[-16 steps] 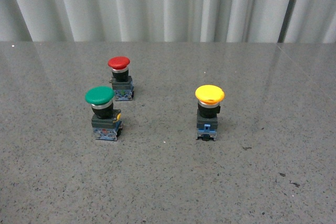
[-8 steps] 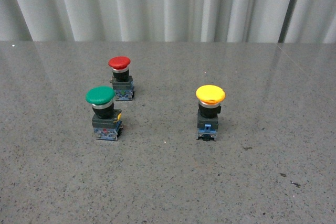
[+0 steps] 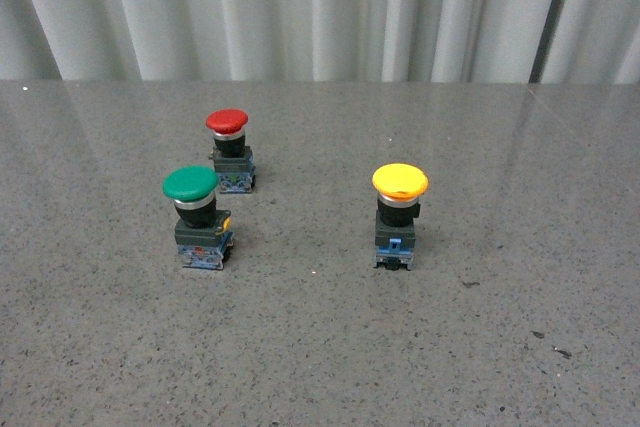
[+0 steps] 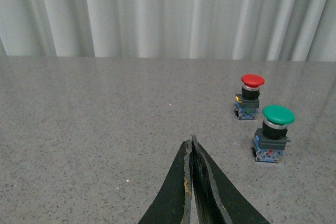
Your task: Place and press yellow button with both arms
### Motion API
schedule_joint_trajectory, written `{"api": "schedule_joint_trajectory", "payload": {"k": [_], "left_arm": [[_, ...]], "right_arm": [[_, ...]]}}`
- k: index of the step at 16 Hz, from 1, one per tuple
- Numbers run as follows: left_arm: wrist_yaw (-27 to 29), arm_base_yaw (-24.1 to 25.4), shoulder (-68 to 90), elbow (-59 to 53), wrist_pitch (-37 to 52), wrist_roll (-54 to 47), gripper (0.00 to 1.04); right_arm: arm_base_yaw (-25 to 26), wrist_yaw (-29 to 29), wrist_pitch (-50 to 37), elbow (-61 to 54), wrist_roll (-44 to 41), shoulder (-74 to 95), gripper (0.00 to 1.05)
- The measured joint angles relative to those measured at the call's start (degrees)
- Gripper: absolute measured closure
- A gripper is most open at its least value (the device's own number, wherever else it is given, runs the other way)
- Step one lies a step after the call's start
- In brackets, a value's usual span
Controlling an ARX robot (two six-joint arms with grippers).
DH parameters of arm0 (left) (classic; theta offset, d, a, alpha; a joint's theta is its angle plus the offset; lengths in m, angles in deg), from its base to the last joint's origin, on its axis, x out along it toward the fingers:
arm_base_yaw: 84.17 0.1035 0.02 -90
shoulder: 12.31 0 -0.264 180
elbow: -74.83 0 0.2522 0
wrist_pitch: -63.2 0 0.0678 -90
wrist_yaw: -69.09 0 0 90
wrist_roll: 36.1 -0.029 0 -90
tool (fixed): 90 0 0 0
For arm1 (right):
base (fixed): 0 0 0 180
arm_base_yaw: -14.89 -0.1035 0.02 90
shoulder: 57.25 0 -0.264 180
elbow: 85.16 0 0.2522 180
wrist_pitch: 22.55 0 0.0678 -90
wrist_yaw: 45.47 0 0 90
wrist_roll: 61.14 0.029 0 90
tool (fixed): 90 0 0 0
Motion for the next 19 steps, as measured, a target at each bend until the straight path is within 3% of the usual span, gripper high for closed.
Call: {"api": "schedule_joint_trajectory", "payload": {"k": [6, 7, 8, 13, 15, 16, 17, 18, 19], "left_arm": [[0.0, 0.0, 0.0, 0.0, 0.2, 0.0, 1.03], [0.0, 0.0, 0.0, 0.0, 0.2, 0.0, 0.98], [0.0, 0.0, 0.0, 0.0, 0.2, 0.0, 0.88], [0.0, 0.0, 0.0, 0.0, 0.2, 0.0, 0.64], [0.0, 0.0, 0.0, 0.0, 0.2, 0.0, 0.42], [0.0, 0.0, 0.0, 0.0, 0.2, 0.0, 0.32], [-0.1, 0.0, 0.0, 0.0, 0.2, 0.0, 0.19], [-0.1, 0.0, 0.0, 0.0, 0.2, 0.0, 0.08], [0.0, 0.0, 0.0, 0.0, 0.2, 0.0, 0.06]], "right_arm": [[0.0, 0.0, 0.0, 0.0, 0.0, 0.0, 0.06], [0.0, 0.0, 0.0, 0.0, 0.0, 0.0, 0.06], [0.0, 0.0, 0.0, 0.0, 0.0, 0.0, 0.06], [0.0, 0.0, 0.0, 0.0, 0.0, 0.0, 0.06], [0.0, 0.0, 0.0, 0.0, 0.0, 0.0, 0.06], [1.4, -4.9, 0.0, 0.4, 0.7, 2.1, 0.06], [0.9, -9.2, -5.6, 2.6, 1.3, 10.6, 0.06], [-2.7, -9.5, -14.1, 7.5, 1.4, 21.0, 0.06], [-6.0, -9.2, -21.3, 12.6, 1.3, 29.2, 0.06]]}}
